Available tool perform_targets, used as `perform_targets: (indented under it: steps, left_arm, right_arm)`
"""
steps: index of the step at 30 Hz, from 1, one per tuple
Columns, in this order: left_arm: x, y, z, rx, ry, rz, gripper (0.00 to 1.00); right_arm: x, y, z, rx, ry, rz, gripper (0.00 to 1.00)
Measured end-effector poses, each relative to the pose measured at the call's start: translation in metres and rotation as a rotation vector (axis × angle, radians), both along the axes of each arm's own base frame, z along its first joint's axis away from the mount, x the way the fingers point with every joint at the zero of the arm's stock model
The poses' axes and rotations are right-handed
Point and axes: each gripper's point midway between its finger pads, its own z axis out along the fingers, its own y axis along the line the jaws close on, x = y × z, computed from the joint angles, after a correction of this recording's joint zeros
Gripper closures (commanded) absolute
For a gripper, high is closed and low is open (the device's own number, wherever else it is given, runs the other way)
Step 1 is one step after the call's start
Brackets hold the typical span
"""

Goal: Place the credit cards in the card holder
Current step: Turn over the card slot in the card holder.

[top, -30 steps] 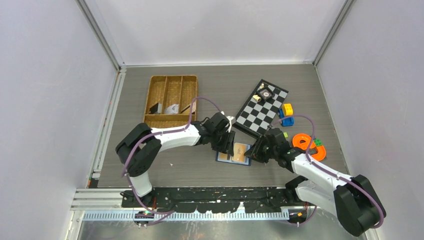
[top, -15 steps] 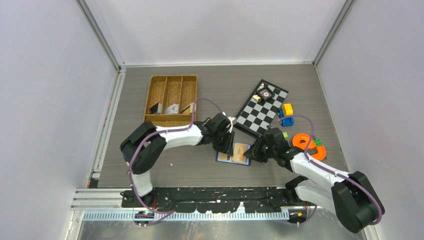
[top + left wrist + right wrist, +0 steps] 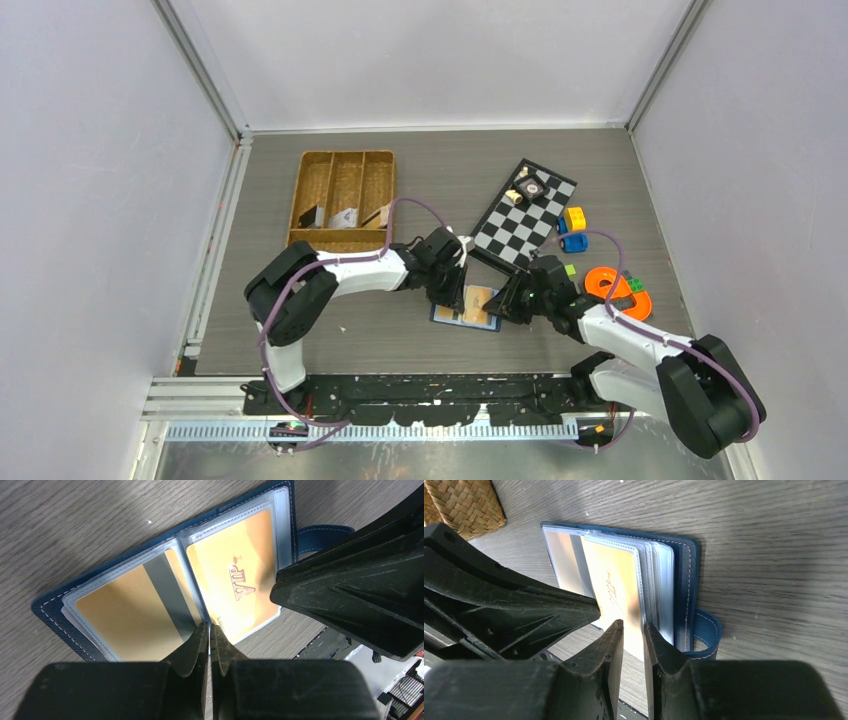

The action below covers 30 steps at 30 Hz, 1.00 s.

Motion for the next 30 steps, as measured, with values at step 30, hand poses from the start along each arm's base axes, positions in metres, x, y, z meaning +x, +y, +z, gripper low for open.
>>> perform_targets:
  steps: [30]
  left_arm:
    - [0.001, -0.008, 0.002, -0.047, 0.004, 0.0, 0.81]
  right_arm:
    - [-0.003, 0.017, 0.012, 0.08, -0.032, 0.054, 0.76]
